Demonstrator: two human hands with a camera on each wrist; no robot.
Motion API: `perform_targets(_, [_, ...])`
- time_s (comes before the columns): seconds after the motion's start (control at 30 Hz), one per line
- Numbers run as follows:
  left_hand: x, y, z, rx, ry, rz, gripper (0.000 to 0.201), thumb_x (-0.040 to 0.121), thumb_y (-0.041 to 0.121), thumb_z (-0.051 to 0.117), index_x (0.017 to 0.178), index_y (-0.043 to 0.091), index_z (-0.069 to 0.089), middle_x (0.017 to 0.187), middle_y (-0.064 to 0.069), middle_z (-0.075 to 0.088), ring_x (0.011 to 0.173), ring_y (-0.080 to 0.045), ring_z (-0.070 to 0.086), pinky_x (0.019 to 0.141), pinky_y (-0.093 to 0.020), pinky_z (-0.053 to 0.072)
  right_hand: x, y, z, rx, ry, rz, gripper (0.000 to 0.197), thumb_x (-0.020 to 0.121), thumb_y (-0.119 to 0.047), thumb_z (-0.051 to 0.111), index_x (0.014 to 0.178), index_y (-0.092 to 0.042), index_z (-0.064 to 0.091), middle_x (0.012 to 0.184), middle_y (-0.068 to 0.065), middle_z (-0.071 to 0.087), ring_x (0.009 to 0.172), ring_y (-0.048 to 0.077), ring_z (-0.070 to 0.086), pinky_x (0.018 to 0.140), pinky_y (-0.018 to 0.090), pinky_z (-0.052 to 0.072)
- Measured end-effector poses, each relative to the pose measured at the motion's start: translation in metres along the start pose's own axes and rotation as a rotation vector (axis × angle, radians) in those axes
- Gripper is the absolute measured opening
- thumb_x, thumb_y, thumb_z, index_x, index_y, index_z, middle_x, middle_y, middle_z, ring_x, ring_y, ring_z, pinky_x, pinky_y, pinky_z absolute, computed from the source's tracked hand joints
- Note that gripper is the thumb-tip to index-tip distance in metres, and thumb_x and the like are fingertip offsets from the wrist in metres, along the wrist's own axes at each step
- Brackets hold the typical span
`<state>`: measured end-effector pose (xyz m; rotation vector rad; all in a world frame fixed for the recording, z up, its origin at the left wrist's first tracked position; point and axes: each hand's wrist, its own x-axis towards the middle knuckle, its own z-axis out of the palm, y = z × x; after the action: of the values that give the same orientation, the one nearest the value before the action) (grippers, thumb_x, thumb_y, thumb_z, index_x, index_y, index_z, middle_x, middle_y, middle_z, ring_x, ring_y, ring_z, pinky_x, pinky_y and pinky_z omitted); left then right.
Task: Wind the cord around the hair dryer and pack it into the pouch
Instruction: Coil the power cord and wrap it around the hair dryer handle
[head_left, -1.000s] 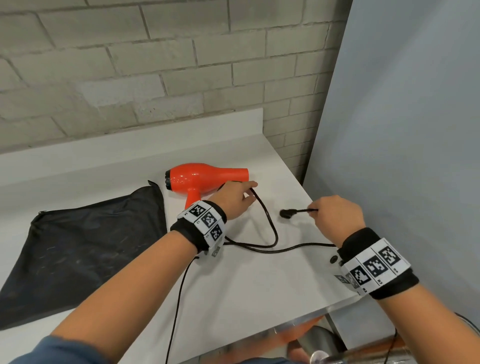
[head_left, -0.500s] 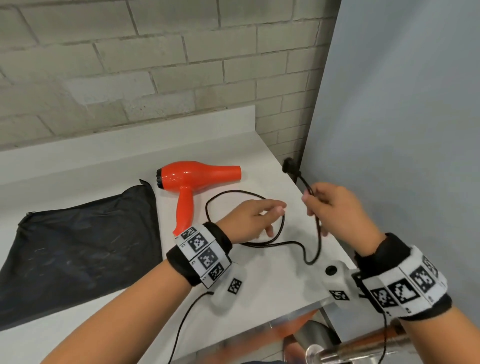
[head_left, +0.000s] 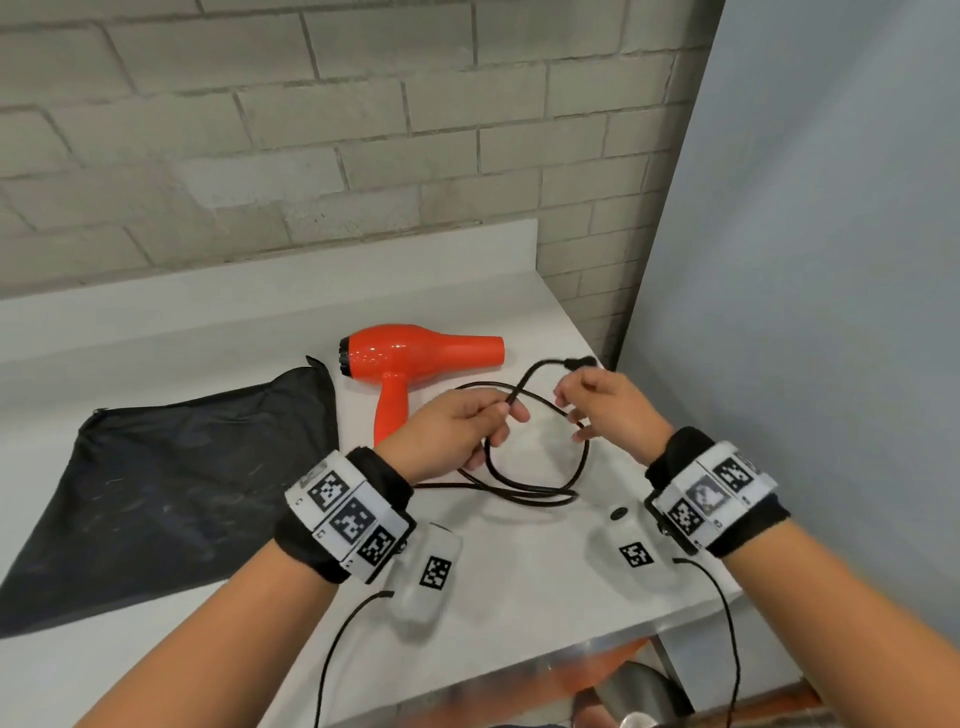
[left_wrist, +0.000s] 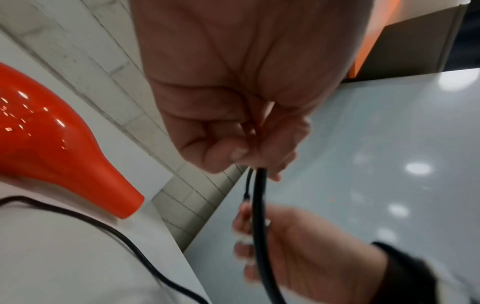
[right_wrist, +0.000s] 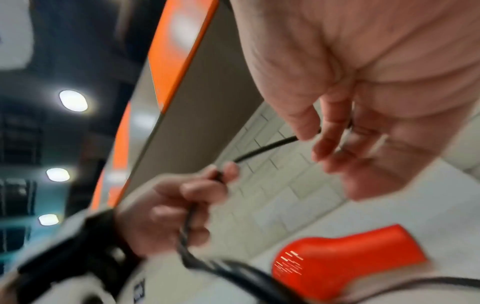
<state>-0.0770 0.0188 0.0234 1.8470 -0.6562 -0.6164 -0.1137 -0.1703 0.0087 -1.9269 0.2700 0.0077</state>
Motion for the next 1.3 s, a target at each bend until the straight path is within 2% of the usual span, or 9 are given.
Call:
perform_targets(0.1, [0.002, 0.003, -0.015, -0.036, 0.072, -0.014, 0.026, 0.097, 0.014, 0.035, 0.091, 0.015, 0.06, 0.061, 0.002, 0.043, 0.037, -0.004, 0.037, 0.042, -0.012, 0.032, 0.035, 0.025, 0.001, -0.546, -0.09, 0.108, 0.017, 0.086, -0.022, 0.052, 0.078, -0.035, 0.06, 0.109, 0.006, 0.06, 0.094, 0.021, 0.057, 0.089, 0.03, 0.048])
perform_targets(0.23, [0.009, 0.012, -0.029, -0.061, 0.111, -0.001, 0.026, 0.097, 0.014, 0.037, 0.091, 0.014, 0.062, 0.061, 0.002, 0.045, 0.041, -0.008, 0.039, 0.044, -0.015, 0.033, 0.049, 0.026, 0.006, -0.685, -0.301, 0.219, 0.034, 0.084, -0.004, 0.051, 0.113, -0.016, 0.065, 0.086, -0.005, 0.056, 0.065, 0.008, 0.05, 0.05, 0.002, 0.041])
perform_targets(0.3, [0.012, 0.017, -0.037, -0.069, 0.14, 0.02, 0.027, 0.097, 0.014, 0.037, 0.088, 0.017, 0.062, 0.061, 0.003, 0.048, 0.039, -0.006, 0.043, 0.044, -0.015, 0.036, 0.048, 0.025, 0.01, -0.77, -0.352, 0.232, 0.042, 0.081, 0.001, 0.053, 0.12, -0.014, 0.06, 0.101, 0.001, 0.058, 0.077, 0.011, 0.053, 0.064, 0.009, 0.043])
perform_targets(0.43, [0.021, 0.028, -0.051, -0.106, 0.216, 0.078, 0.028, 0.097, 0.014, 0.035, 0.088, 0.019, 0.061, 0.067, 0.001, 0.053, 0.042, -0.004, 0.053, 0.048, -0.019, 0.04, 0.035, 0.021, 0.012, -0.892, -0.307, 0.309, 0.011, 0.088, -0.014, 0.052, 0.088, -0.004, 0.057, 0.088, 0.006, 0.053, 0.092, 0.025, 0.057, 0.056, 0.017, 0.046])
perform_targets(0.53, [0.028, 0.036, -0.058, -0.148, 0.311, 0.15, 0.028, 0.097, 0.013, 0.034, 0.086, 0.02, 0.06, 0.069, 0.0, 0.052, 0.046, -0.002, 0.056, 0.048, -0.018, 0.042, 0.02, 0.023, 0.007, -0.985, -0.341, 0.305, 0.021, 0.093, -0.02, 0.043, 0.103, -0.008, 0.056, 0.103, 0.015, 0.057, 0.095, 0.027, 0.056, 0.064, 0.019, 0.047])
perform_targets(0.73, [0.032, 0.027, -0.059, 0.093, 0.453, 0.325, 0.024, 0.093, 0.013, 0.044, 0.082, 0.026, 0.062, 0.072, 0.007, 0.057, 0.062, 0.003, 0.056, 0.06, -0.009, 0.043, 0.003, 0.028, -0.01, -0.866, -0.51, 0.41, 0.02, 0.085, -0.019, 0.05, 0.071, -0.008, 0.06, 0.062, 0.0, 0.053, 0.05, 0.012, 0.044, 0.048, 0.019, 0.039])
perform_targets(1.0, [-0.01, -0.039, -0.021, 0.673, 0.141, 0.353, 0.032, 0.086, 0.028, 0.042, 0.096, 0.013, 0.069, 0.09, 0.002, 0.068, 0.076, 0.001, 0.055, 0.071, -0.005, 0.037, -0.009, 0.036, -0.006, -1.123, -0.539, 0.328, 0.021, 0.084, -0.031, 0.061, 0.082, -0.017, 0.046, 0.088, 0.0, 0.048, 0.053, 0.005, 0.031, 0.05, 0.014, 0.028])
perform_targets(1.1, [-0.017, -0.053, -0.009, 0.871, 0.014, 0.199, 0.035, 0.089, 0.028, 0.037, 0.107, 0.019, 0.065, 0.106, -0.001, 0.067, 0.096, -0.018, 0.06, 0.082, -0.031, 0.048, -0.005, 0.036, -0.006, -1.039, -0.49, 0.309, 0.017, 0.08, -0.026, 0.066, 0.086, -0.018, 0.052, 0.083, 0.0, 0.053, 0.056, 0.007, 0.041, 0.05, 0.014, 0.033])
perform_targets(1.3, [0.0, -0.067, 0.002, 1.084, -0.138, -0.16, 0.03, 0.092, 0.019, 0.04, 0.111, 0.016, 0.063, 0.111, -0.01, 0.063, 0.098, -0.029, 0.06, 0.081, -0.034, 0.048, 0.0, 0.035, -0.002, -1.049, -0.408, 0.34, 0.04, 0.077, -0.026, 0.07, 0.11, -0.007, 0.058, 0.102, 0.006, 0.06, 0.085, 0.02, 0.054, 0.068, 0.024, 0.043])
